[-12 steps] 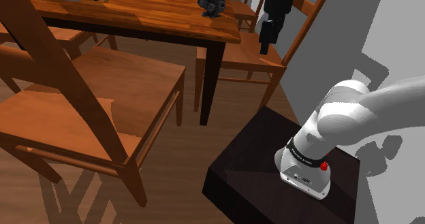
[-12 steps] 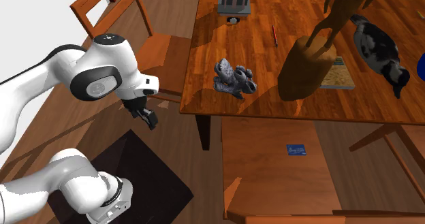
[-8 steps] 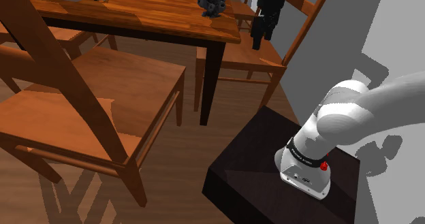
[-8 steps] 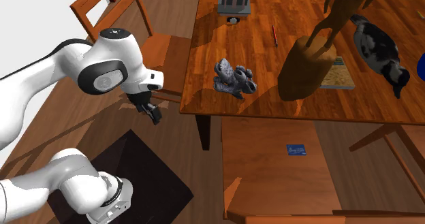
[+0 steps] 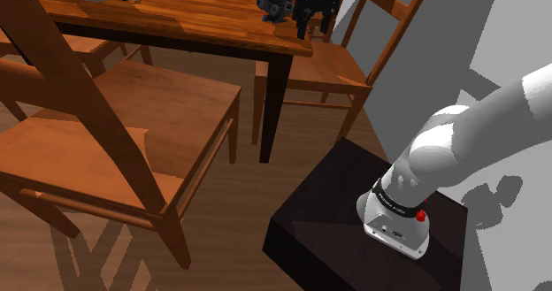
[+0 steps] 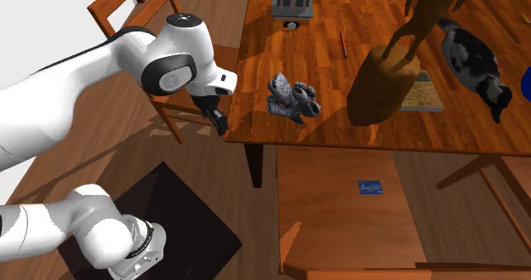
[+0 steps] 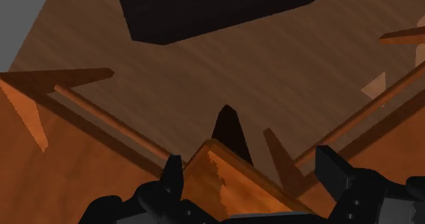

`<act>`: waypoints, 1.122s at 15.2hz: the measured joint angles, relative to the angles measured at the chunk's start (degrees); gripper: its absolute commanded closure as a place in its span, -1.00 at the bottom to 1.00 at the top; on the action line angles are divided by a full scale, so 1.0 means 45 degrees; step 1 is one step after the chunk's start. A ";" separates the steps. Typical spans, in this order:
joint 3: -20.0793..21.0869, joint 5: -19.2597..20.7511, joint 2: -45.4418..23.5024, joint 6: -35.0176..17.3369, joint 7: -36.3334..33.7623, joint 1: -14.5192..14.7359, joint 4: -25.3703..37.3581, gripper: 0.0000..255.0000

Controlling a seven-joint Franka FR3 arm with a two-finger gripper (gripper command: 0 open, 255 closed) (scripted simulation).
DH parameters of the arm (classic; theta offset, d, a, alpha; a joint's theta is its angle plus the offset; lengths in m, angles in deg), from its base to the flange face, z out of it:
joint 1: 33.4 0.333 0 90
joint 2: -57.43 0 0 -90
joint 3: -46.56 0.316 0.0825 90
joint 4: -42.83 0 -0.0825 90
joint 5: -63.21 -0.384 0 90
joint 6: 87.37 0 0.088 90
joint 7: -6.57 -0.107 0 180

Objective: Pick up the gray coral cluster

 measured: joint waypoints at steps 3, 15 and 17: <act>-0.0039 -0.0151 -0.1182 -0.0095 -0.0809 -0.0228 0.1445 -1.00; -0.0716 -0.0738 -0.5895 0.0140 -0.3555 -0.1118 0.7866 -1.00; -0.0877 -0.0876 -0.6616 0.0290 -0.3962 -0.1284 0.8978 -1.00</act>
